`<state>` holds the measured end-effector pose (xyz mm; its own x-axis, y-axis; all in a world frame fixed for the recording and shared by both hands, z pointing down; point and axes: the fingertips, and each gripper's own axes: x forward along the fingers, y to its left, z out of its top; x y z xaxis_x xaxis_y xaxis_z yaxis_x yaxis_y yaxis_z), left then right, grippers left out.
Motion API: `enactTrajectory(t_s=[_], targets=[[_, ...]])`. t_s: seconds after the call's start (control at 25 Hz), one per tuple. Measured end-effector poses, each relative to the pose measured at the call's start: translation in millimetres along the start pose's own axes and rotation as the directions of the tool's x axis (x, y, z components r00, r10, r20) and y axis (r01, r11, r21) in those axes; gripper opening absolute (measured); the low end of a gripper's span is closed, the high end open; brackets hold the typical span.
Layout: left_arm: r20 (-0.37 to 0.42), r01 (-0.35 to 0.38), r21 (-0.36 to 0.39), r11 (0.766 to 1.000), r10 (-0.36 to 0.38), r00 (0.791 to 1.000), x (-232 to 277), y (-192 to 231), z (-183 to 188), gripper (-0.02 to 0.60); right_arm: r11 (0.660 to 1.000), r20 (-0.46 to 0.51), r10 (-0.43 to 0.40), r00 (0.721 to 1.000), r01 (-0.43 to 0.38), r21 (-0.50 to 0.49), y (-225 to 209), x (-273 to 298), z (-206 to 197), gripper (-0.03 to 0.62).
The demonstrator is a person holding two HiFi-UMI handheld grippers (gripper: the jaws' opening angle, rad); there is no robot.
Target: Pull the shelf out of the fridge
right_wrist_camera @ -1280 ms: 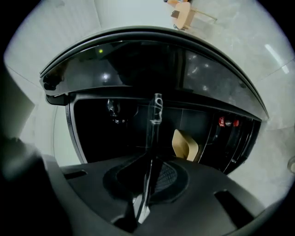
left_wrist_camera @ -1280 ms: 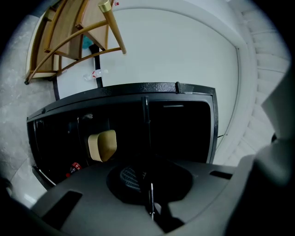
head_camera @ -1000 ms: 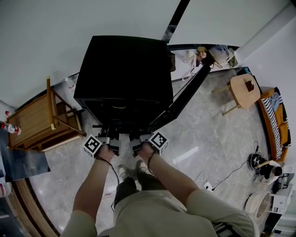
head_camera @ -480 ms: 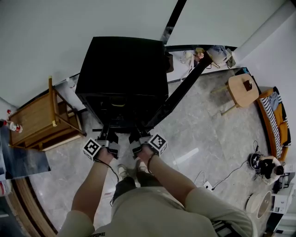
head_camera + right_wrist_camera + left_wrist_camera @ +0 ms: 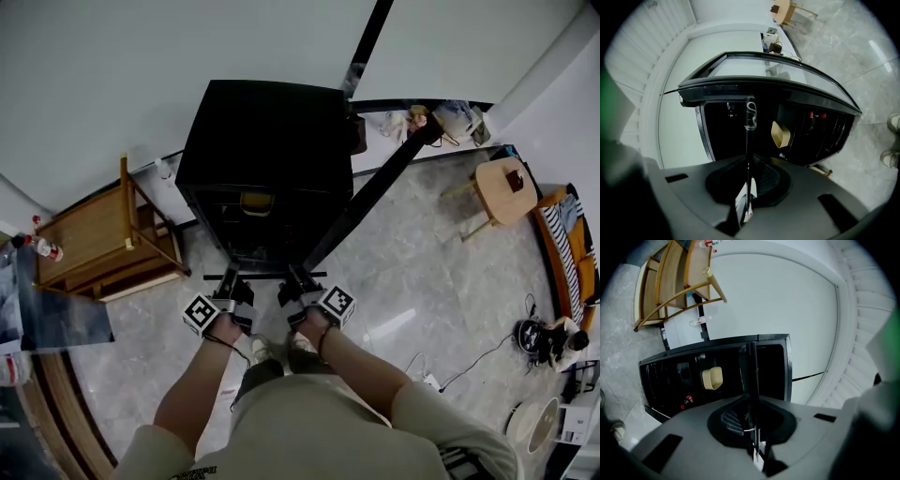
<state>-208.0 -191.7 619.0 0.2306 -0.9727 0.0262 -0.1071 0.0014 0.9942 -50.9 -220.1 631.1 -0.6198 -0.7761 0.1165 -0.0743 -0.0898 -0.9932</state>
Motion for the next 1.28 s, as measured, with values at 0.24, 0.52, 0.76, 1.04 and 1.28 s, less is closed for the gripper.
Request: enactTrajectory(t_s=[0.24,0.52,0.76,1.04,1.28], targets=[[-0.004,0.014,-0.029,0.999,-0.014,1.0,-31.5,-11.8,-16.2,0.021,0.999,-0.046,-0.005,0.999,0.006,0.034,-2.5,-32.2,-17.0,0.005],[0.024,0.036,-0.063,0.997,-0.035,0.999,-67.6,-38.9,-29.0,0.021,1.0,-0.117,0.004,0.993,-0.001,0.027,28.0,-64.0,-35.3,0.003],[0.049,0.097,-0.039,0.995,-0.095,0.994,-96.0,-90.8,-30.8,0.02,0.995,-0.193,0.098,0.976,-0.099,0.005,75.8,-85.7,-51.2,0.004],[0.103,0.193,0.011,0.981,-0.193,0.976,-123.7,-157.3,-19.0,0.02,0.978,-0.283,0.191,0.94,-0.208,-0.032,146.3,-98.3,-70.0,0.005],[0.144,0.283,0.087,0.955,-0.294,0.945,-128.4,-219.2,8.8,0.023,0.945,-0.342,0.26,0.903,-0.311,-0.104,224.0,-84.9,-80.9,0.005]])
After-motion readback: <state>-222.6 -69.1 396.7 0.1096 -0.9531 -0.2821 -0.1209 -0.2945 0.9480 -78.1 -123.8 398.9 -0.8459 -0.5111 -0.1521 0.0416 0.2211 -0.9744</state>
